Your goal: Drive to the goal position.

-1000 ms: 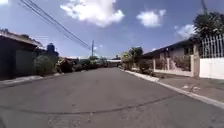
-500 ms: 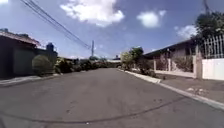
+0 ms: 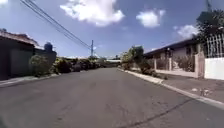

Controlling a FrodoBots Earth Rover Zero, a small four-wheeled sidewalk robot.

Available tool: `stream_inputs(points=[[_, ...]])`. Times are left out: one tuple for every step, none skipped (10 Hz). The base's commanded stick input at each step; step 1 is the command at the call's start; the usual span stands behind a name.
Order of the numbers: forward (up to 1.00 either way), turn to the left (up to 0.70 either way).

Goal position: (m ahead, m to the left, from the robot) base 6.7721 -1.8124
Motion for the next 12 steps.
stream_inputs(points=[[0.45, 0.00], [0.45, 0.00], [0.45, 0.00], [0.45, 0.00], [0.45, 0.00], [0.45, 0.00], [0.45, 0.00], [0.45, 0.00], [0.45, 0.00], [0.45, 0.00], [0.45, 0.00], [0.45, 0.00]])
